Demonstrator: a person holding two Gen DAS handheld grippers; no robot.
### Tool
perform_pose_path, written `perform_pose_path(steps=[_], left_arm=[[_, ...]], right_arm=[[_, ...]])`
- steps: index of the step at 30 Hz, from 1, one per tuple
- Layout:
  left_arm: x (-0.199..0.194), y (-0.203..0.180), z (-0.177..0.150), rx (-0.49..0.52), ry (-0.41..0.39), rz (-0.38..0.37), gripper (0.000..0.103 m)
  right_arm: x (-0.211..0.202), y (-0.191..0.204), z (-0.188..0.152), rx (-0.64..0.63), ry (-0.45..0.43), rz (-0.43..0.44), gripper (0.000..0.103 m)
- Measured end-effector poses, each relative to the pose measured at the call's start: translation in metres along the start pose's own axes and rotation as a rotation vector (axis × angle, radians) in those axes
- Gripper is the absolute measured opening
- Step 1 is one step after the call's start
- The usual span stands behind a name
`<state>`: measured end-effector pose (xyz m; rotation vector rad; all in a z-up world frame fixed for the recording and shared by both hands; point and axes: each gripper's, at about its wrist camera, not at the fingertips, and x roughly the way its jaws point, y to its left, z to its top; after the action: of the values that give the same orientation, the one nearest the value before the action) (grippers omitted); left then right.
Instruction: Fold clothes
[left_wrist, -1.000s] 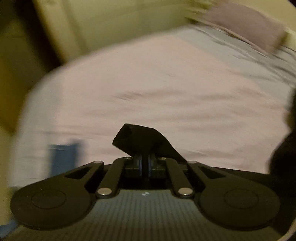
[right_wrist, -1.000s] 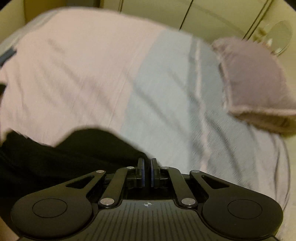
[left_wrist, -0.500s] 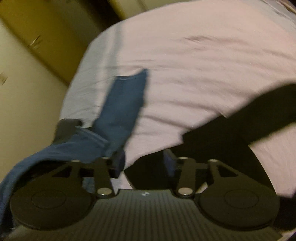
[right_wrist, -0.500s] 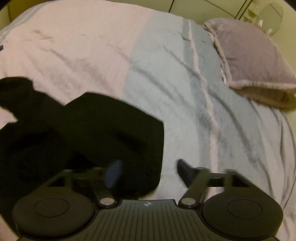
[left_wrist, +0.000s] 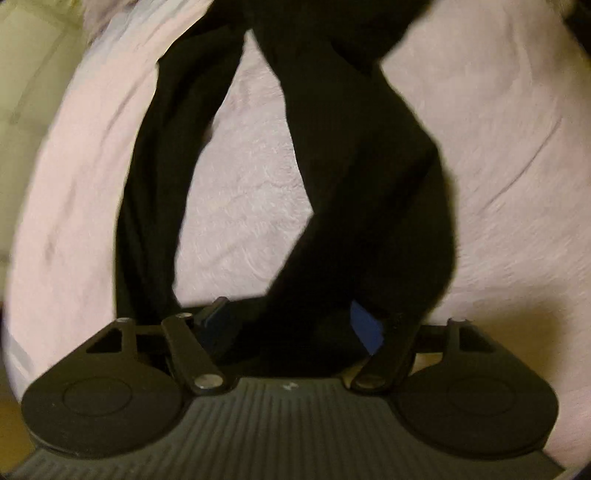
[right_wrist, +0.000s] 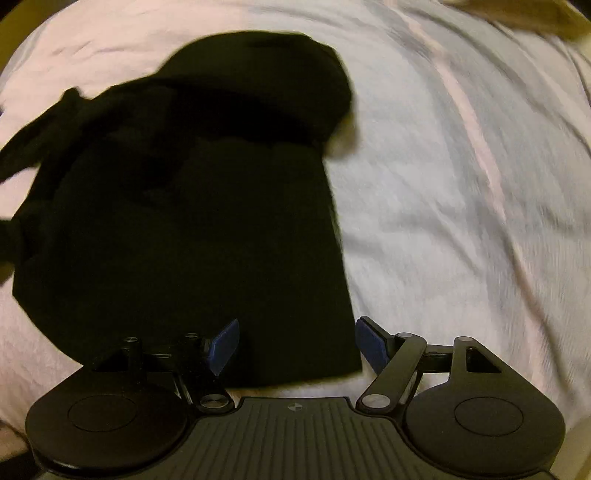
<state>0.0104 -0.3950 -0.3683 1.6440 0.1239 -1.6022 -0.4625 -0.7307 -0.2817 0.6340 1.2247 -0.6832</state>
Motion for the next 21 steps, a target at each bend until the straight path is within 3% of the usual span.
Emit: perform_pose_path(steps=[1, 2, 3, 7, 10, 11, 15, 18, 21], left_arm=[[0.004, -0.002, 0.001, 0.036, -0.003, 0.003, 0.048], [0.008, -0.003, 0.001, 0.070, -0.006, 0.004, 0.019], [0.012, -0.005, 0.001, 0.088, 0.013, -0.005, 0.005], [0.005, -0.006, 0.002, 0.007, 0.078, 0.015, 0.002], [-0.020, -0.002, -0.004, -0.082, 0.142, 0.082, 0.000], [-0.032, -0.002, -0.005, -0.110, 0.164, 0.100, 0.000], [-0.065, -0.036, 0.008, -0.183, 0.240, 0.079, 0.000], [-0.083, -0.068, 0.022, -0.236, 0.300, 0.040, 0.000], [-0.102, -0.100, 0.036, -0.290, 0.359, 0.000, 0.002]], right_arm=[[0.002, -0.006, -0.004, 0.033, -0.006, 0.012, 0.073], [0.005, -0.013, -0.007, 0.069, -0.015, 0.030, 0.073], [0.008, -0.019, -0.010, 0.103, -0.024, 0.049, 0.073], [0.025, -0.045, -0.013, 0.234, -0.039, 0.140, 0.072], [0.027, -0.060, -0.011, 0.326, -0.045, 0.196, 0.024], [0.023, -0.064, -0.011, 0.333, -0.045, 0.216, 0.014], [-0.027, -0.077, -0.011, 0.244, -0.084, 0.219, 0.010], [-0.064, -0.096, -0.019, 0.154, -0.087, 0.167, 0.009], [-0.067, -0.121, -0.037, 0.114, -0.031, 0.107, 0.009]])
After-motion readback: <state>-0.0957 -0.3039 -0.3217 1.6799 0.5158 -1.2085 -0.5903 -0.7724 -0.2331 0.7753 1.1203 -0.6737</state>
